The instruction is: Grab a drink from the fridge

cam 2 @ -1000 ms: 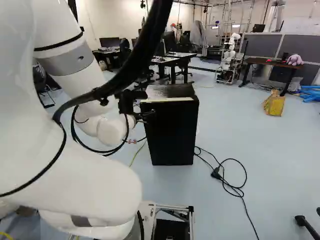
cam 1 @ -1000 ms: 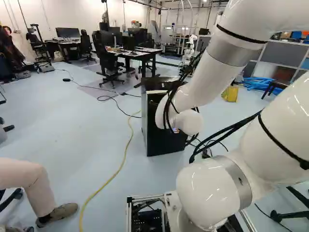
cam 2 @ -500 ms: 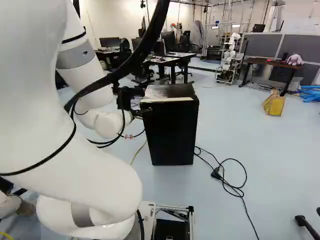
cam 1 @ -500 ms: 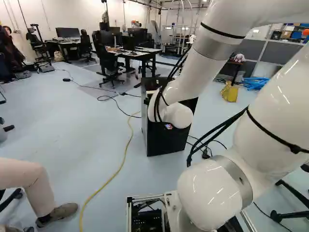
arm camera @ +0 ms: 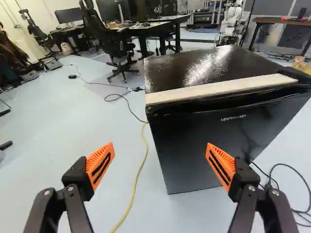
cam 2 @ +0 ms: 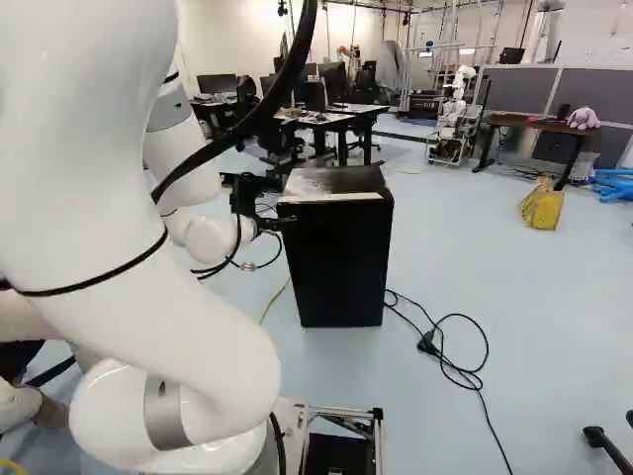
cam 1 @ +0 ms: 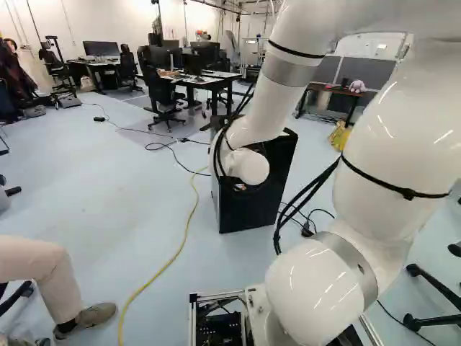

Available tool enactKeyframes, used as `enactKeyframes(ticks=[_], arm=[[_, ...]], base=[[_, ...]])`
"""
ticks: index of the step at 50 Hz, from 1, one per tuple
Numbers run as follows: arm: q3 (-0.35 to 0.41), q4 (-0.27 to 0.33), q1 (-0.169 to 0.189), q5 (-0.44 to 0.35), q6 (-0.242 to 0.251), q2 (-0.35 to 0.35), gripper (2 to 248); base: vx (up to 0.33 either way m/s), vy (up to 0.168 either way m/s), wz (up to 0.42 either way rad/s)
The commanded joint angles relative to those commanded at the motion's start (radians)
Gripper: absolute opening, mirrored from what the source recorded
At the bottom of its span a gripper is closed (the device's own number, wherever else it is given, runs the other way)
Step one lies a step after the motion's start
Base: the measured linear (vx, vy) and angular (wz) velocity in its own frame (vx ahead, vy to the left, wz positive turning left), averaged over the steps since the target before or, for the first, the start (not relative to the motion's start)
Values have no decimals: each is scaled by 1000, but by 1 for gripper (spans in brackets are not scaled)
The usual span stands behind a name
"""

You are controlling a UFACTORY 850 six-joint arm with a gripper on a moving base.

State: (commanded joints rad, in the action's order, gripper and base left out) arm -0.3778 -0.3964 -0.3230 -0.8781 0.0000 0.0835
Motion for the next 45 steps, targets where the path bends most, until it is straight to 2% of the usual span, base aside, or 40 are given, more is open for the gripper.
enactKeyframes(ticks=[22,45], arm=[[-101,-121,-58,-26,0,147,247],[-211,-258,-112,-93,0,293,247]], base=[[0,0,0],[0,0,0]])
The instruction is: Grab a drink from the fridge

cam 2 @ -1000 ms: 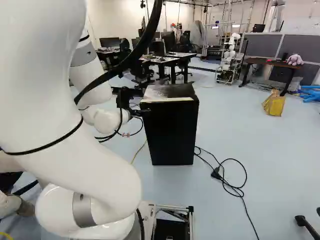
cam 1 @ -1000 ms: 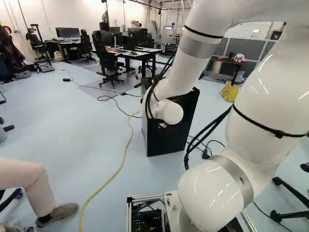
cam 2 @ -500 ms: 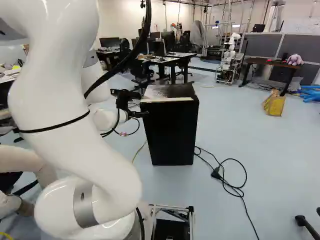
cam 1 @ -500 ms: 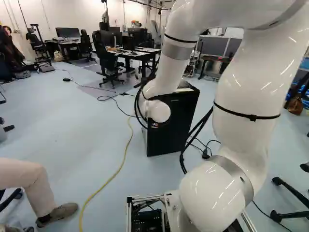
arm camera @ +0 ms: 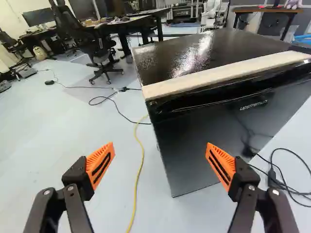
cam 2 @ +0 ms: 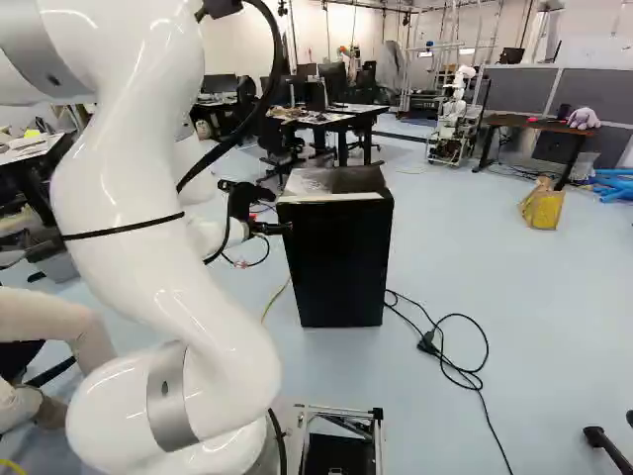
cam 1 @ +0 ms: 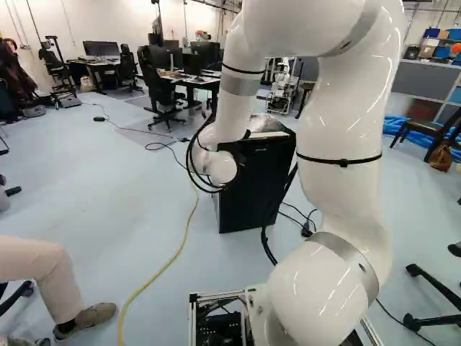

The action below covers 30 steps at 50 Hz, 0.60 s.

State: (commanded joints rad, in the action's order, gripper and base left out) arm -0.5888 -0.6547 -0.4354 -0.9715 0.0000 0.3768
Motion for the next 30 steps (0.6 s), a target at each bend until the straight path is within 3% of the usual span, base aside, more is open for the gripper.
enactKeyframes(ticks=[30], arm=[[-146,-186,-63,-98,0,164,247]], base=[[0,0,0]])
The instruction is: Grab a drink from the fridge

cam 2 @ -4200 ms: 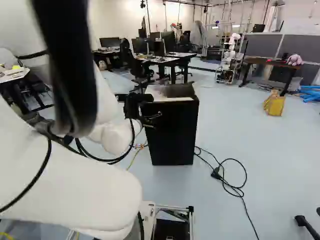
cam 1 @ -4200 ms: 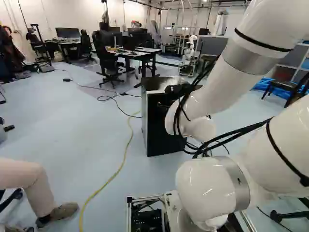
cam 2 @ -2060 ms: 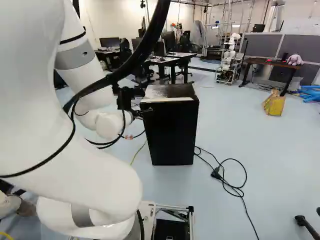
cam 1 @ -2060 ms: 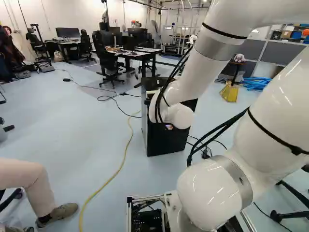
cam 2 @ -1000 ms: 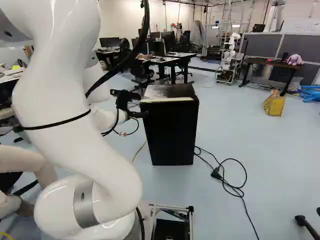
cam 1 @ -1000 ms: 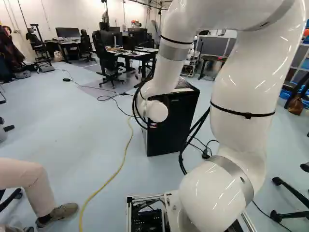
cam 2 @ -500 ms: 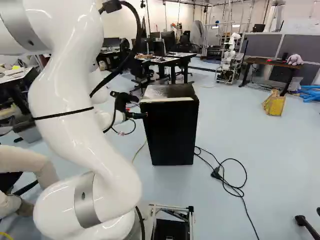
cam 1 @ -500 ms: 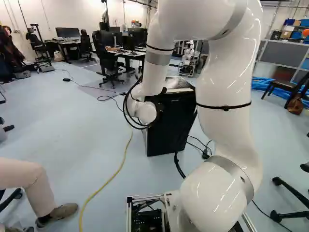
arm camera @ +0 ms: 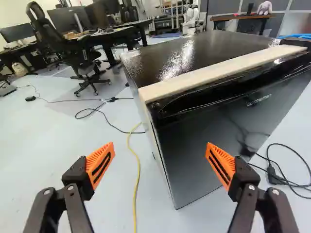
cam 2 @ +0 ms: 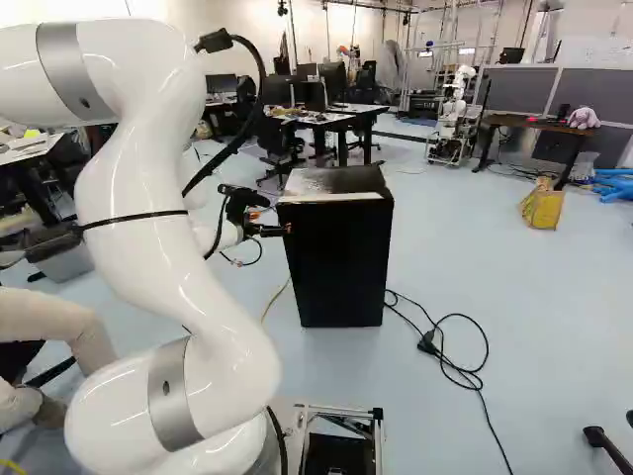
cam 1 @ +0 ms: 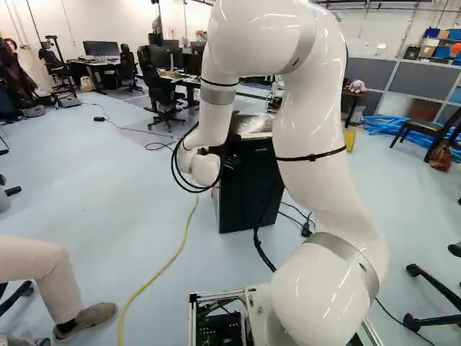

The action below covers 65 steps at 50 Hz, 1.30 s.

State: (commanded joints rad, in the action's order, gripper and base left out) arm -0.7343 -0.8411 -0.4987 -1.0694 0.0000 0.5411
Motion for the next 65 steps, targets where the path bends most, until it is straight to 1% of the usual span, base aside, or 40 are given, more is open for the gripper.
enactKeyframes(ticks=[33,49,56,65], arm=[[-126,-229,-67,-108,0,84,247],[-148,-342,-106,-167,0,98,247],[-154,-386,-116,-193,0,107,247],[-163,-410,-121,-207,0,133,247]], base=[[0,0,0],[0,0,0],[0,0,0],[0,0,0]])
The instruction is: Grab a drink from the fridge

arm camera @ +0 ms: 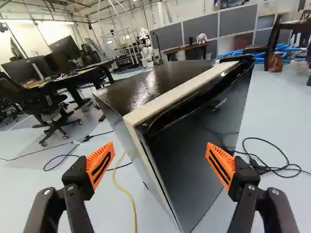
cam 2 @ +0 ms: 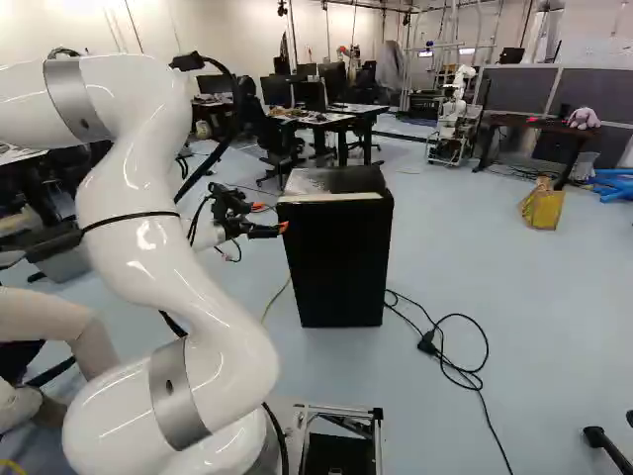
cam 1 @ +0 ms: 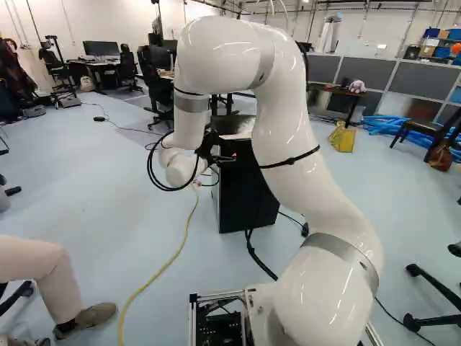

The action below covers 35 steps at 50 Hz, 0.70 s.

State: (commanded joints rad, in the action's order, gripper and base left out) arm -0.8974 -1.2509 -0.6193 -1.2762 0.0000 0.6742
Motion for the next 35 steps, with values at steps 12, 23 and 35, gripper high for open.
enactKeyframes(ticks=[12,23,35], arm=[[-12,-3,-1,-2,0,38,247],[-24,-3,-2,-2,0,67,247],[-30,-3,0,-7,0,74,247]], base=[[0,0,0],[0,0,0],[0,0,0]])
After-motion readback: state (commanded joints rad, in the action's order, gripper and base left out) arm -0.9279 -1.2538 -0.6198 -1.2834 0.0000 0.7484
